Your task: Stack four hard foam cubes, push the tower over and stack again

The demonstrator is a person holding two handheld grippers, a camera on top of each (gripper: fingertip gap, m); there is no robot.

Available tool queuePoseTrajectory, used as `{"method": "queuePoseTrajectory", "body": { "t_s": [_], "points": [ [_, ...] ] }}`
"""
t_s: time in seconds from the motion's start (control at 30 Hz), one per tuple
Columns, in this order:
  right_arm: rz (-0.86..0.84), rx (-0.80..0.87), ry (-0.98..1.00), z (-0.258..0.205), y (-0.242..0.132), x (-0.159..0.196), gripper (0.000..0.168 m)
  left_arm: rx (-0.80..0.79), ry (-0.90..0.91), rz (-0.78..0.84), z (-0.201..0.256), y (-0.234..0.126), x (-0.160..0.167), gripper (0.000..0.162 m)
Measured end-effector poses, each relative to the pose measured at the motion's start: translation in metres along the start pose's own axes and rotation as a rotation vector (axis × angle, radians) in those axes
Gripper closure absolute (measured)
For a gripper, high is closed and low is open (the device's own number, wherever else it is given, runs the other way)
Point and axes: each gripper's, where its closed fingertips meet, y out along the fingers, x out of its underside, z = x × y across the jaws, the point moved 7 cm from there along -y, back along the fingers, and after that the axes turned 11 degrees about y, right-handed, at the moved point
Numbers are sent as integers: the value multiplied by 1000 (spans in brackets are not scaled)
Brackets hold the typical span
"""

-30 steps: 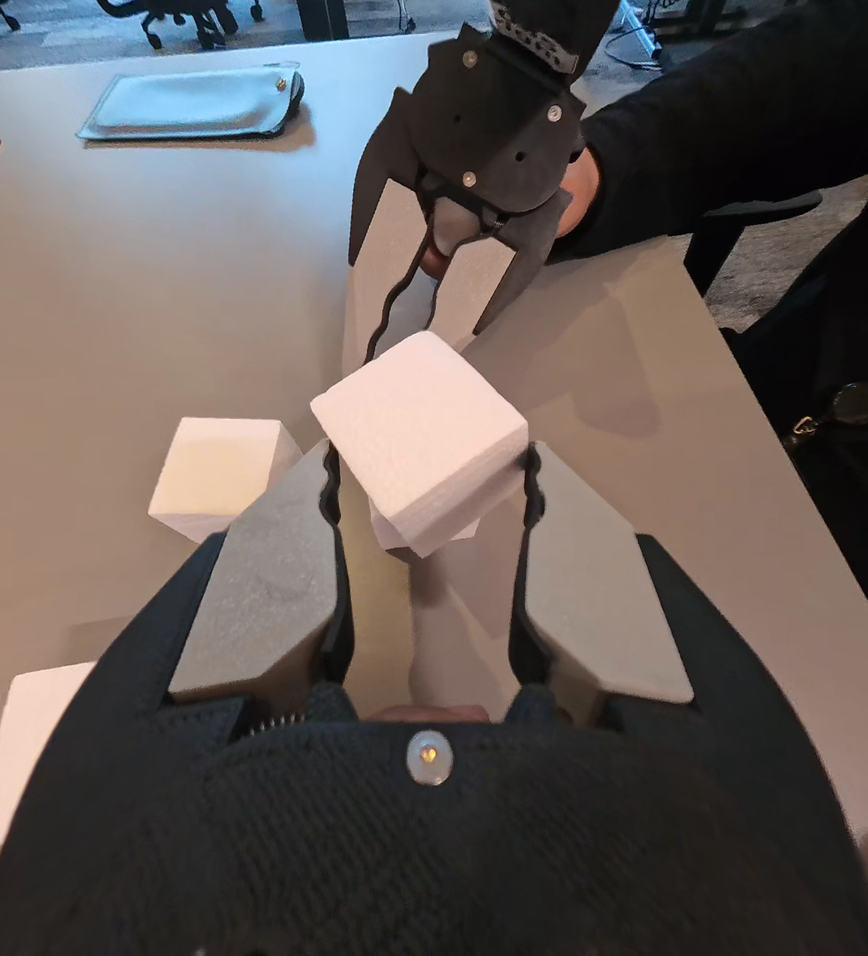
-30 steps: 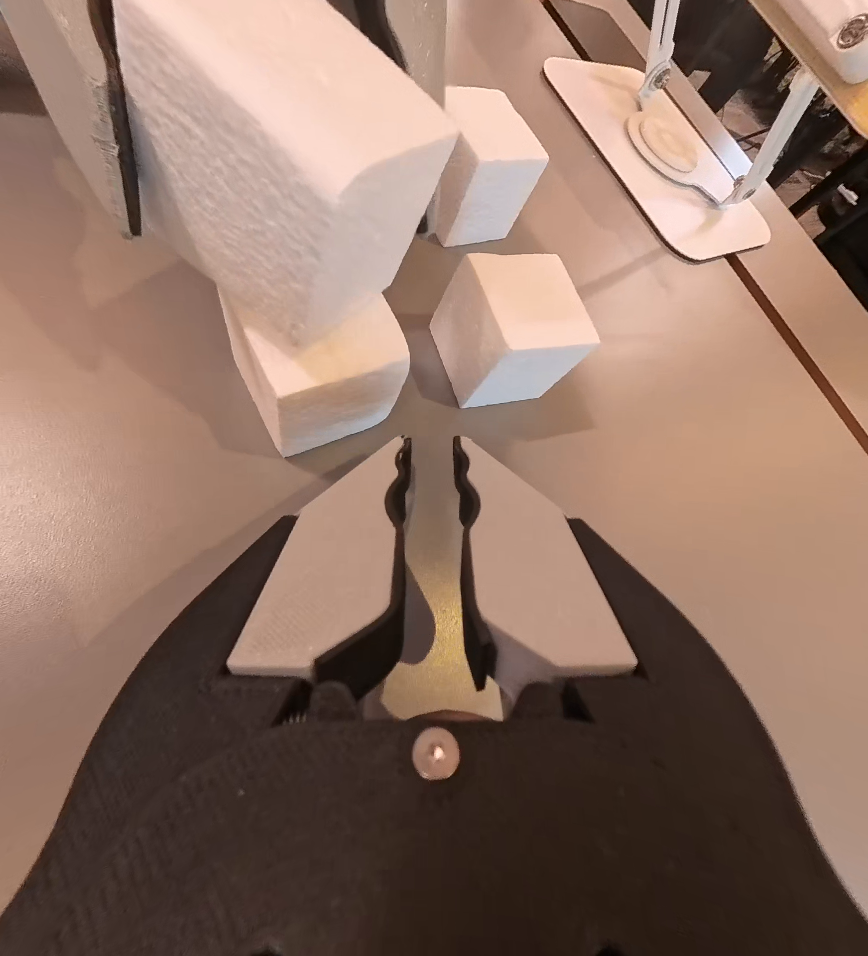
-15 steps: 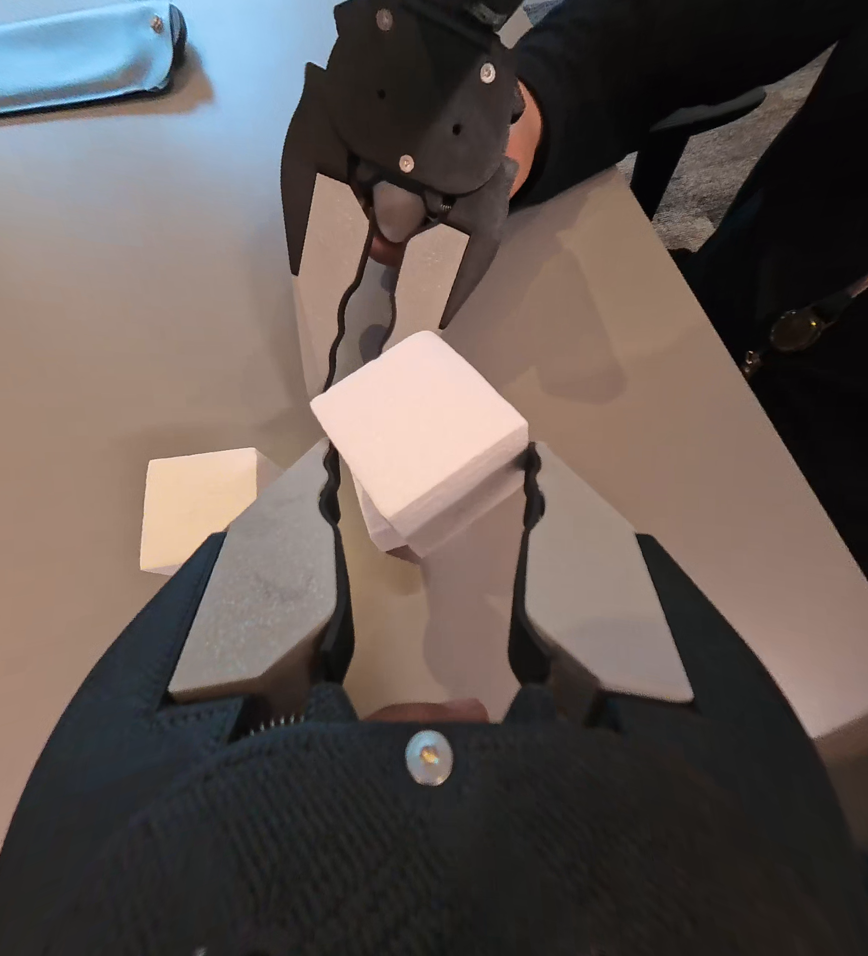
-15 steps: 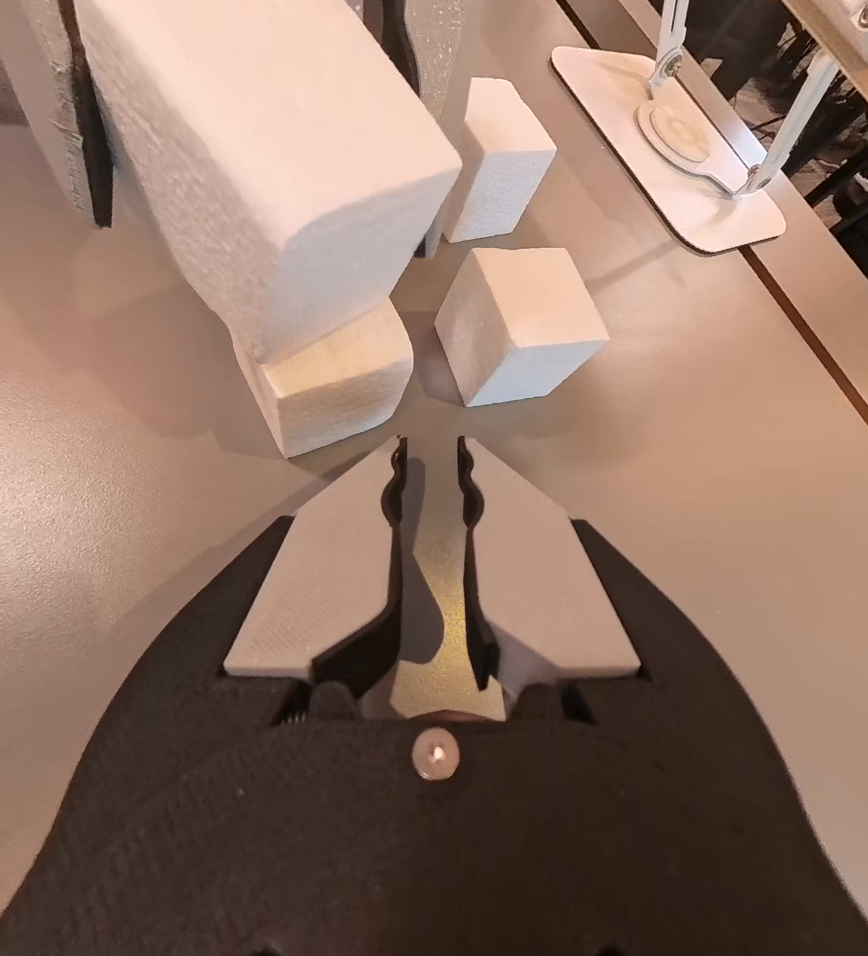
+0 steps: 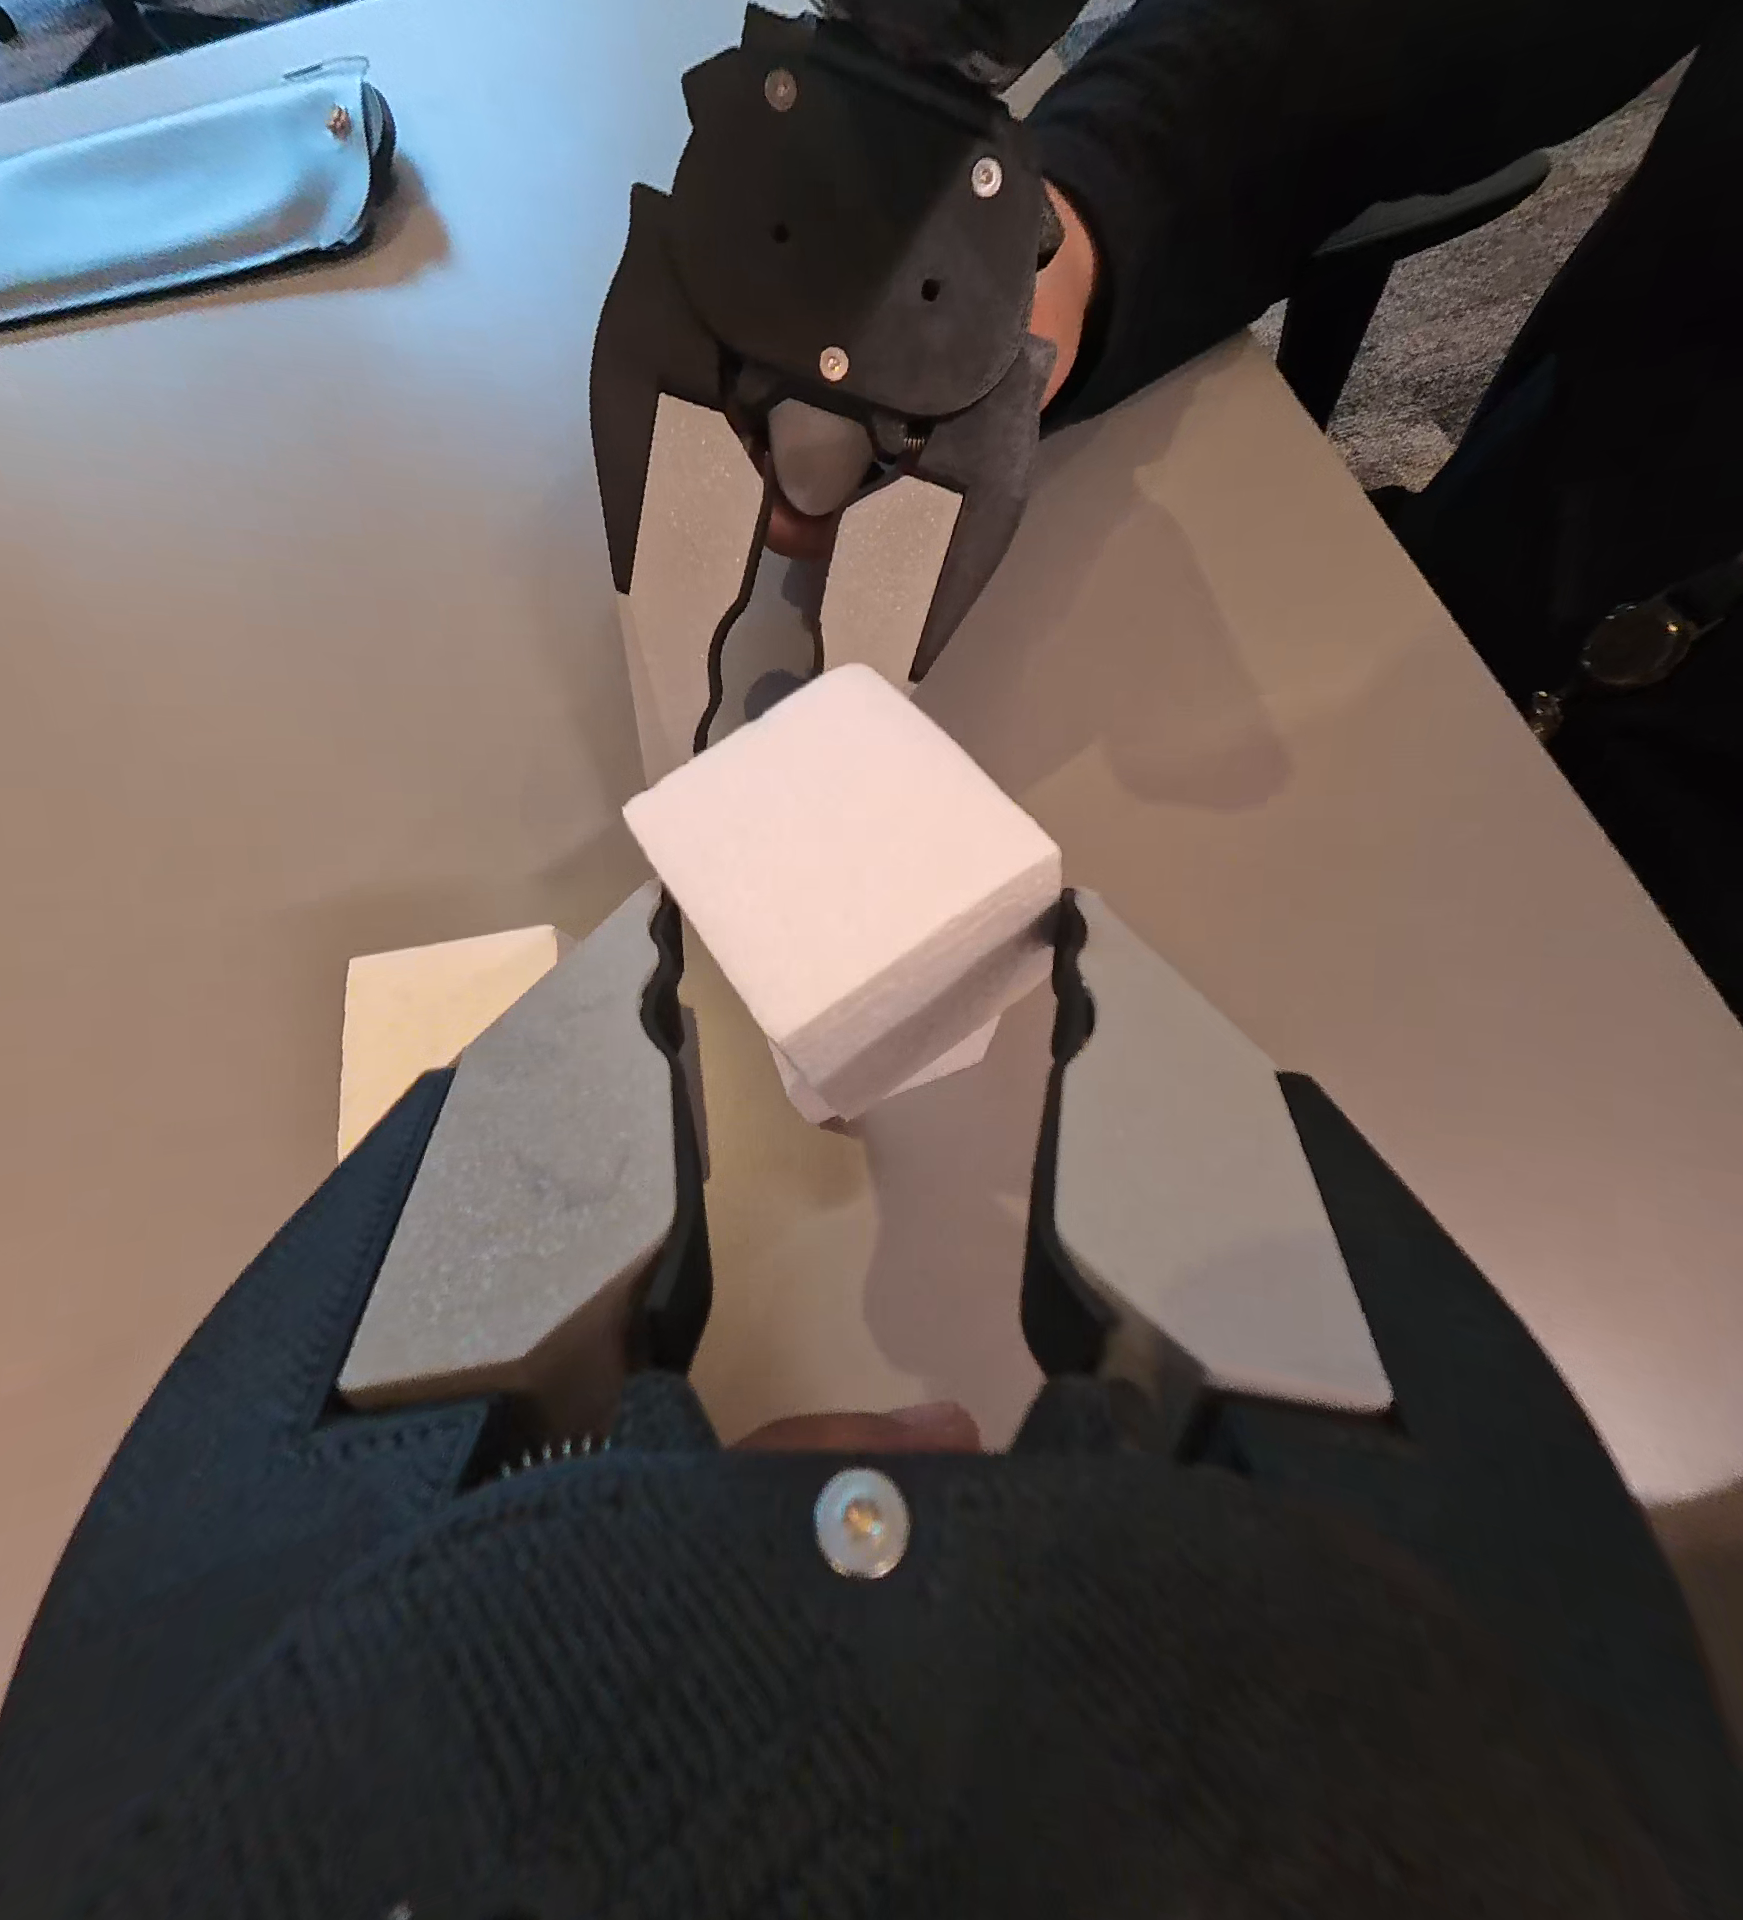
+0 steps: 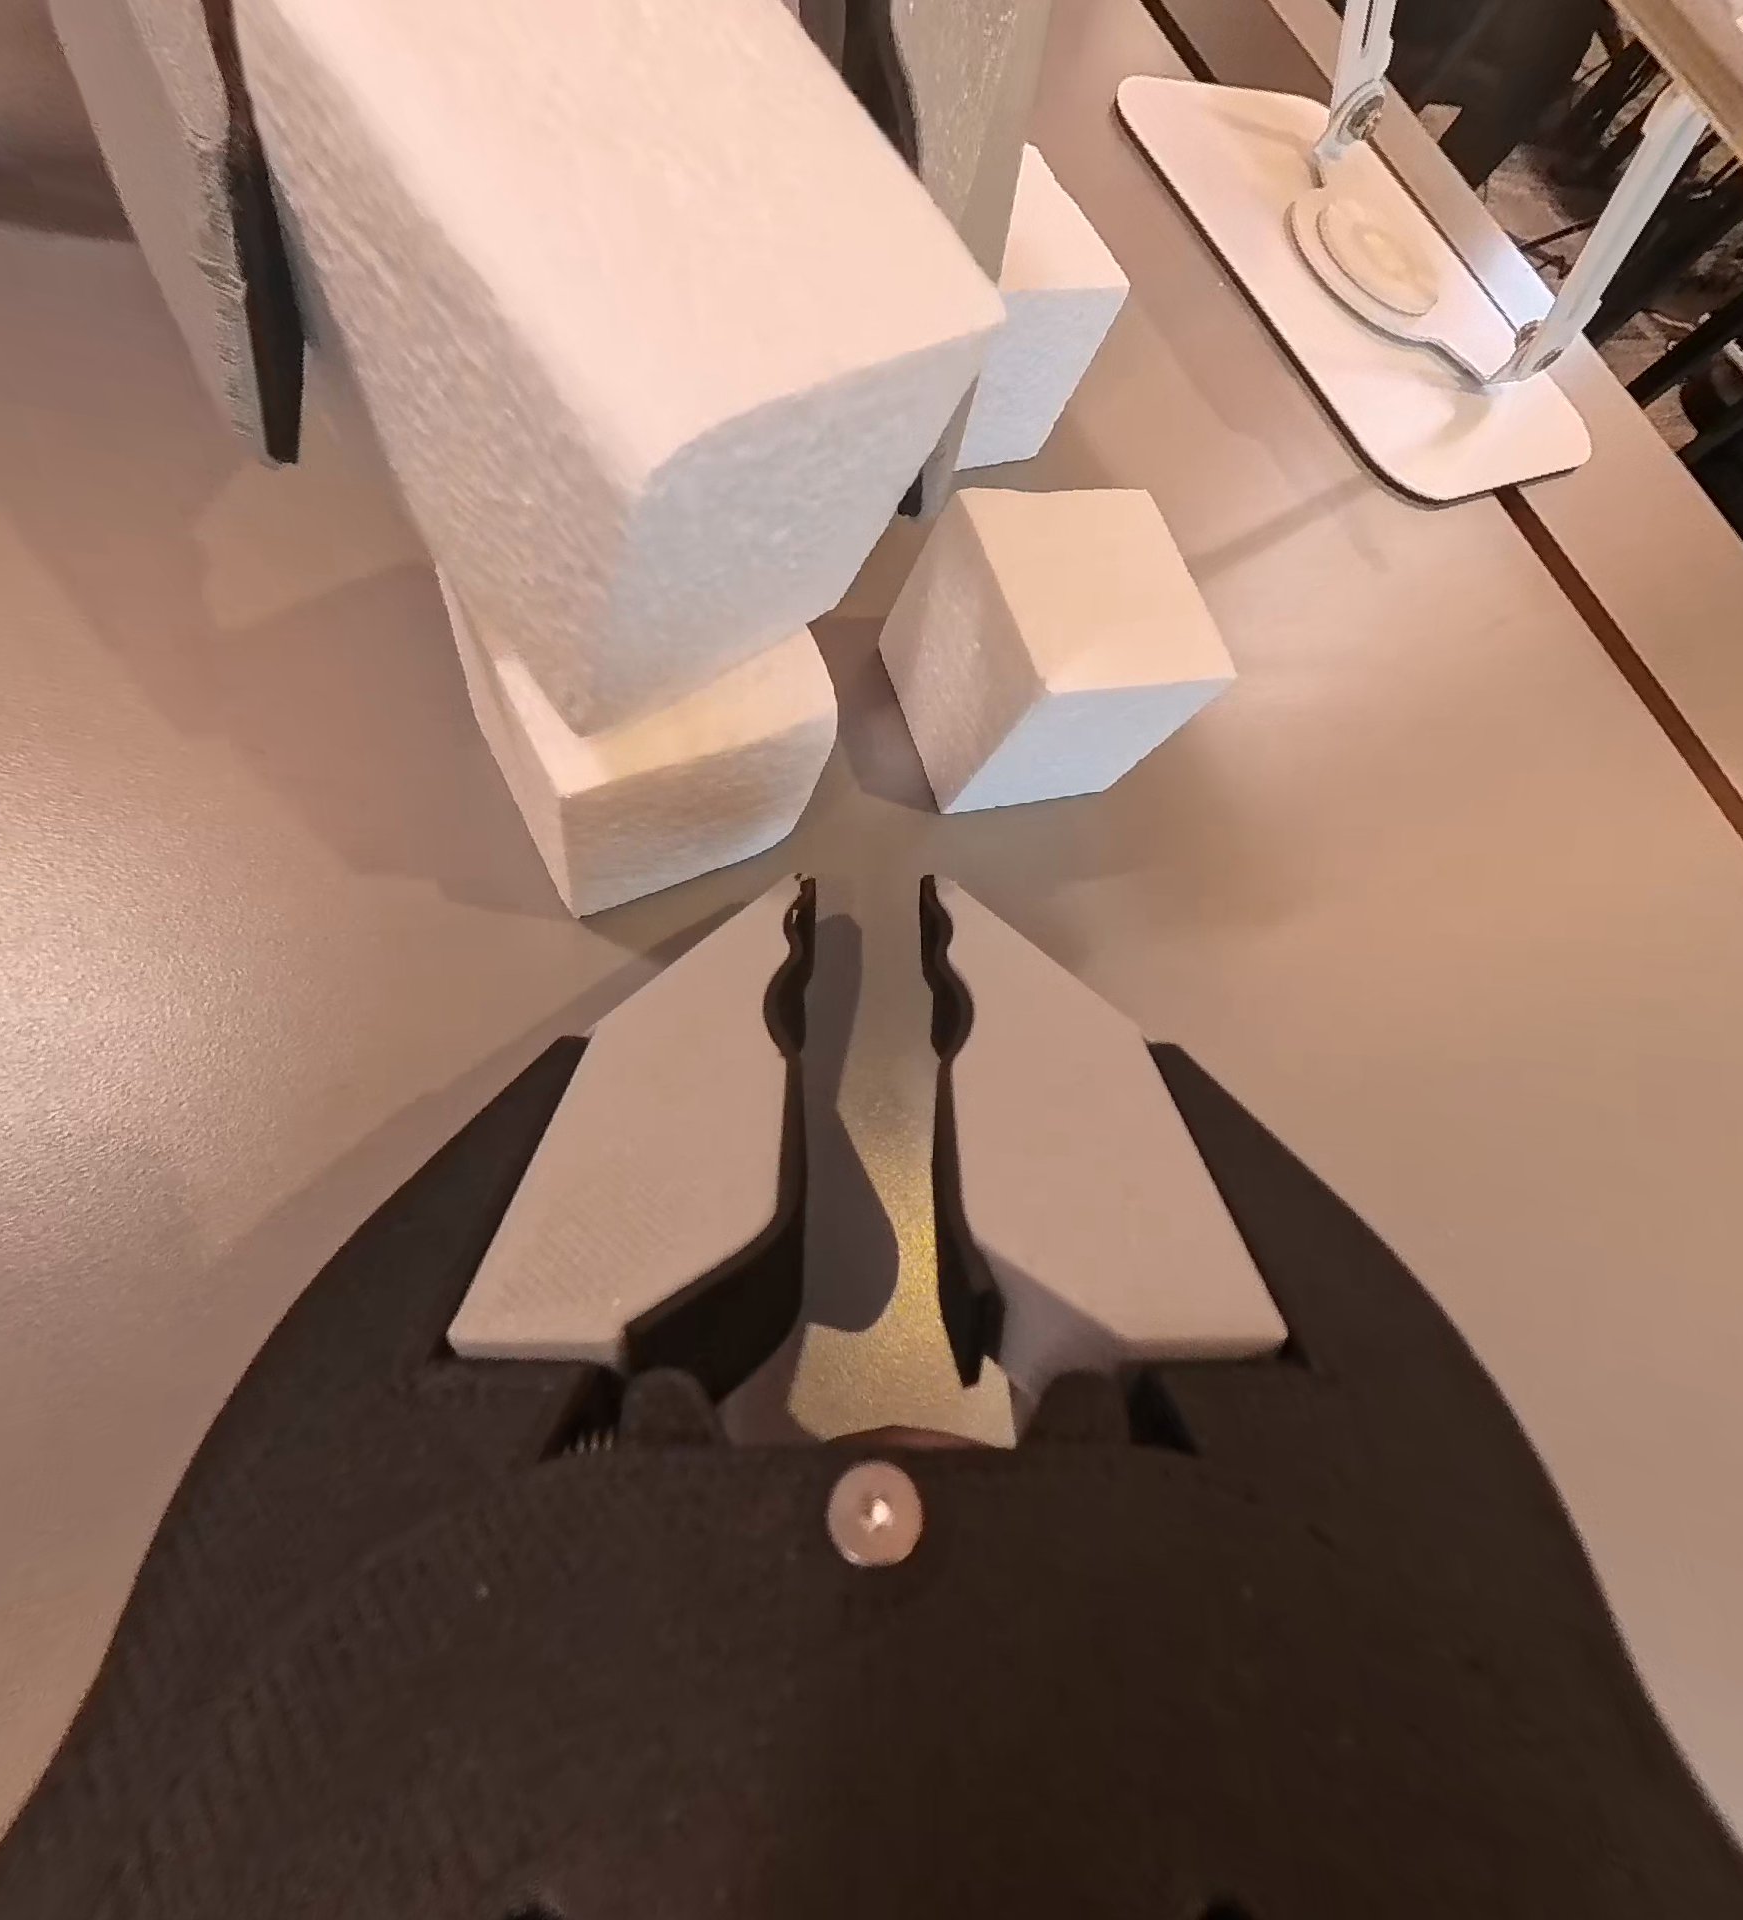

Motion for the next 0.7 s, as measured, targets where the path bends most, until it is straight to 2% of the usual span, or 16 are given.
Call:
{"method": "queuePoseTrajectory", "body": {
  "t_s": [0.7],
  "points": [
    [5, 3, -6, -1, -1, -1, 151, 11, -13, 1, -1, 6, 4, 91]
  ]
}}
